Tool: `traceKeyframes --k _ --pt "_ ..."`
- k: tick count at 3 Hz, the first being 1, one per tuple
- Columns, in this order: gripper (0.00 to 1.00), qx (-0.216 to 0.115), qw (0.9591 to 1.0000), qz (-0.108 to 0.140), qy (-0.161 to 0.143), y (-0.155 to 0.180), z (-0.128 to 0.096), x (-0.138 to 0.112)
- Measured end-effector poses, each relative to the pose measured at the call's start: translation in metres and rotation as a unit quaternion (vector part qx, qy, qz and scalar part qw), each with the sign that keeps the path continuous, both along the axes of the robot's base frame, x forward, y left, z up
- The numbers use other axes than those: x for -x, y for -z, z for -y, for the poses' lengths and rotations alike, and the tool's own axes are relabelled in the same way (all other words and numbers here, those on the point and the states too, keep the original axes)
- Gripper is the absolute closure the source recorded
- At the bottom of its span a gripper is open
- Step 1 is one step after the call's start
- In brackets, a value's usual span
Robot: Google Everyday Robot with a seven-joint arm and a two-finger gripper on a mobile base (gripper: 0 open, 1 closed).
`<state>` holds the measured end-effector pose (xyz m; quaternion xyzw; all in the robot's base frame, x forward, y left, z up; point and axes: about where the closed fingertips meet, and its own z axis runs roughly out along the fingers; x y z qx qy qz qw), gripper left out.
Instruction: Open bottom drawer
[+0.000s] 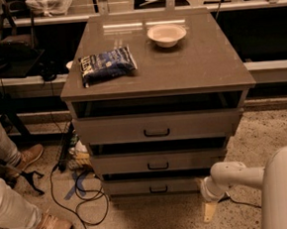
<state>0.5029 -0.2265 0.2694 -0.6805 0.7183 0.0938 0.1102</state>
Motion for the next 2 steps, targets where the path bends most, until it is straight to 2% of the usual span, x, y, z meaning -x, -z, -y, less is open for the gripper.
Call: traceKeyframes --k 1,2 --pt "0.00 -0.008 0.9996 0.027 -0.005 0.0190 -0.0163 -0.0193" --pt "0.00 -0.008 0.9995 0.029 -0.004 0.0205 -0.0173 -0.0205"
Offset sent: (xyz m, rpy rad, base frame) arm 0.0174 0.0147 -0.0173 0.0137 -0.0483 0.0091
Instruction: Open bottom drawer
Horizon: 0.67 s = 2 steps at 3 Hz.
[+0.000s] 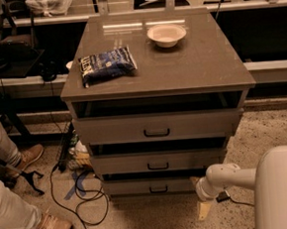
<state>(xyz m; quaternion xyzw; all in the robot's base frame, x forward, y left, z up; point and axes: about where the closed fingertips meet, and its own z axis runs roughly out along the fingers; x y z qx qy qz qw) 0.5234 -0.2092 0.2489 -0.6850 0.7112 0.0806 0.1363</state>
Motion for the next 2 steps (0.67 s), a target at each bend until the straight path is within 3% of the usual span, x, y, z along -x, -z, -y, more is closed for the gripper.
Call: traceKeyframes --k 2 --pt "0.00 -0.013 0.9991 0.027 -0.029 0.051 -0.021 -0.022"
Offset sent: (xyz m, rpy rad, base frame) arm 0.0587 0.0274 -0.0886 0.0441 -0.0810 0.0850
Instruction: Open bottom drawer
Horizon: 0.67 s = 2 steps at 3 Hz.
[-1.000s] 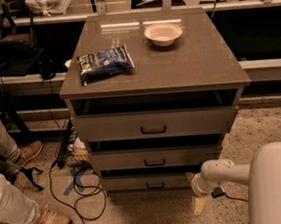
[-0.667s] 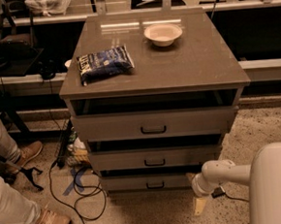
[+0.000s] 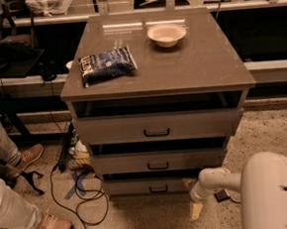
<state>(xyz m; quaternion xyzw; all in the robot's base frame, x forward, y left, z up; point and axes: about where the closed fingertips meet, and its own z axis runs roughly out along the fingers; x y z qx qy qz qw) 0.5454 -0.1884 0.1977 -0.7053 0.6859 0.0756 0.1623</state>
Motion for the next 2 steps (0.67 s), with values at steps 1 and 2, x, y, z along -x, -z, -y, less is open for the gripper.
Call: traceKeyframes --k 1,2 --pt "0.00 -0.010 0.9999 0.013 -0.004 0.016 -0.005 -0.024" --pt "0.00 -0.017 0.9986 0.049 0.002 0.008 -0.005 -0.046"
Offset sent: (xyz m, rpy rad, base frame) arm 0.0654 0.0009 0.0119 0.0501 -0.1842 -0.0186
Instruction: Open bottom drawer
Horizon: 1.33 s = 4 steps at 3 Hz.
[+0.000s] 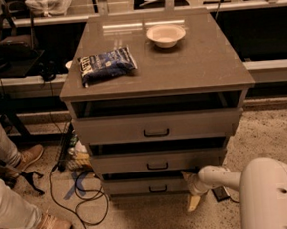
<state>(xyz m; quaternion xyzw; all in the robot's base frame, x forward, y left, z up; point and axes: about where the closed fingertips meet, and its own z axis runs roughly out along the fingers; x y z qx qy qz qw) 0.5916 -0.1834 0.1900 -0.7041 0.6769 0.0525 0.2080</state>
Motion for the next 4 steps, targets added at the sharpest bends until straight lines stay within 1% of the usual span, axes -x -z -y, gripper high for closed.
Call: traceKeyframes --k 1,2,3,4 --pt "0.00 0.000 1.0000 0.009 -0.002 0.001 -0.006 -0.010" --pt "0.00 0.004 0.9999 -0.006 -0.007 0.020 -0.016 -0.018" --pt "0.19 0.010 0.9995 -0.027 -0.010 0.038 -0.020 -0.022" --pt "0.41 0.012 0.9995 -0.029 -0.008 0.037 -0.019 -0.023"
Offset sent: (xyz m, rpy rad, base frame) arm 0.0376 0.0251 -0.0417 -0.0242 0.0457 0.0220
